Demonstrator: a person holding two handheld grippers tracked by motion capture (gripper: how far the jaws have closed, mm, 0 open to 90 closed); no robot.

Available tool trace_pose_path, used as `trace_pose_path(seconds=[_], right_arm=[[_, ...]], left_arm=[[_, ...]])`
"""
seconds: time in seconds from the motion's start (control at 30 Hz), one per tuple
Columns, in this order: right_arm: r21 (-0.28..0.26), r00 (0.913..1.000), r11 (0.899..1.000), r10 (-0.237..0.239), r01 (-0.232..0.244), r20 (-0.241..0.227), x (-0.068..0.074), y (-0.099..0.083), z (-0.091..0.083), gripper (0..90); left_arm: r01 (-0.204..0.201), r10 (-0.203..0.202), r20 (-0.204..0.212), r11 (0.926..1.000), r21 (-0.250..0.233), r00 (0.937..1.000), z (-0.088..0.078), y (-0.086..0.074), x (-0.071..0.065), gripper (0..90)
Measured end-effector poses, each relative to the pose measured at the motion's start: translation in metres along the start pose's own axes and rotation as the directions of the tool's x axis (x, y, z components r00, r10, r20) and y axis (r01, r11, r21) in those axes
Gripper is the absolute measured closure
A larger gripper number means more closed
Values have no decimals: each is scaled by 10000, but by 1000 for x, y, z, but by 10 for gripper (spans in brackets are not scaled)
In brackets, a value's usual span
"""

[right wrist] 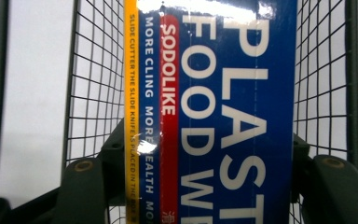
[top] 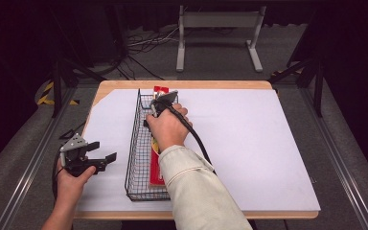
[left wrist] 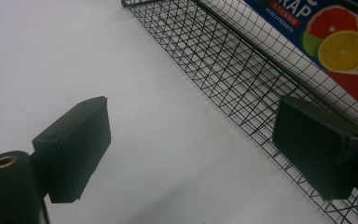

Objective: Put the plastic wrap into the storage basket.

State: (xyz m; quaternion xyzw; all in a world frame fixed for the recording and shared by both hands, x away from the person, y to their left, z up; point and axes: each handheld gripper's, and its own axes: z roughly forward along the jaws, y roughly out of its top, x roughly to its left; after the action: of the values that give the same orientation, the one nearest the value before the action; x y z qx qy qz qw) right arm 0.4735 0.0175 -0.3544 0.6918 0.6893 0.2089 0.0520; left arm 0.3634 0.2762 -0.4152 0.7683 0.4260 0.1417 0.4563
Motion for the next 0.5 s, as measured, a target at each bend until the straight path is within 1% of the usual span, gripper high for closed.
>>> trace_pose_path(seconds=[0.1,0.13,0.27,0.43,0.5], right_arm=[[95,10000,10000,20,-21,83,0,-2,5,397],[137,9999,9999,19,-20,113,0,-2,6,397],[266,9993,9996,-18,8,364,0,-3,12,397],[338,9993,9994,-45,33,363,-1,-4,17,397],[378,9991,9993,-15,-2,431,0,-5,20,397]], left_arm=[[-25,25,-19,10000,5,10000,0,0,0,121],[22,-22,-12,10000,2,10000,0,0,0,121],[-58,58,-8,10000,32,10000,1,0,-1,121],[-45,45,-3,10000,33,10000,1,0,-1,121],[-31,31,-1,10000,38,10000,1,0,0,121]])
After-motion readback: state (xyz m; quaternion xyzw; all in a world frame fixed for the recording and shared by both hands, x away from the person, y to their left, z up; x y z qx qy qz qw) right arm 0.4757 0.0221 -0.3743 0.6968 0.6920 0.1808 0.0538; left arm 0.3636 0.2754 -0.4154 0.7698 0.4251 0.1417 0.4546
